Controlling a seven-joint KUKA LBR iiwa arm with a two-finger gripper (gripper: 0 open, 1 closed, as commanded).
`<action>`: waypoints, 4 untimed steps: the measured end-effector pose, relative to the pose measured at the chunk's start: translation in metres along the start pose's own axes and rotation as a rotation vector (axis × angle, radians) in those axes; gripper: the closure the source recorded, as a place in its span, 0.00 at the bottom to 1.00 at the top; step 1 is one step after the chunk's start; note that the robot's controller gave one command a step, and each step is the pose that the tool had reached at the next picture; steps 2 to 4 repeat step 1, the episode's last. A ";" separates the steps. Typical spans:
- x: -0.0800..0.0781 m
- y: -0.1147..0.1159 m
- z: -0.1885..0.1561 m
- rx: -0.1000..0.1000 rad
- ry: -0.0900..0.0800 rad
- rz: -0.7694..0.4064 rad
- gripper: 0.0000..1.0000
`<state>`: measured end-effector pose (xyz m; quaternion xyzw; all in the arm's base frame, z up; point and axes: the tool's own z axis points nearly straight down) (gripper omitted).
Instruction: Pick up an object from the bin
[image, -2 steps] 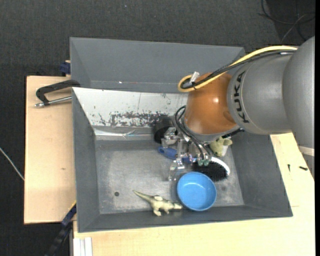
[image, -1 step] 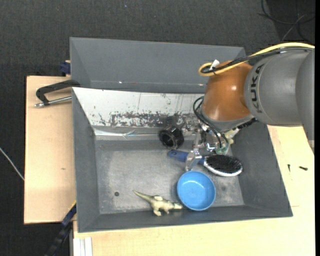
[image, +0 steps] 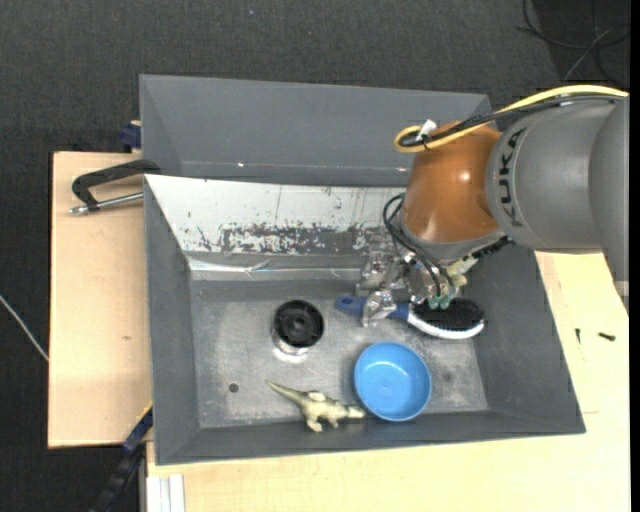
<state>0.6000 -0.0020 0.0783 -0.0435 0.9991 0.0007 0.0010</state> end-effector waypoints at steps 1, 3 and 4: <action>-0.005 0.012 -0.128 0.002 -0.010 -0.224 1.00; -0.005 0.012 -0.128 0.002 -0.010 -0.224 1.00; -0.005 0.012 -0.128 0.002 -0.010 -0.224 1.00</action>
Offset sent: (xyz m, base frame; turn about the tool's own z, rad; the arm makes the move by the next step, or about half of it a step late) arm 0.0008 0.0111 0.1233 -0.2241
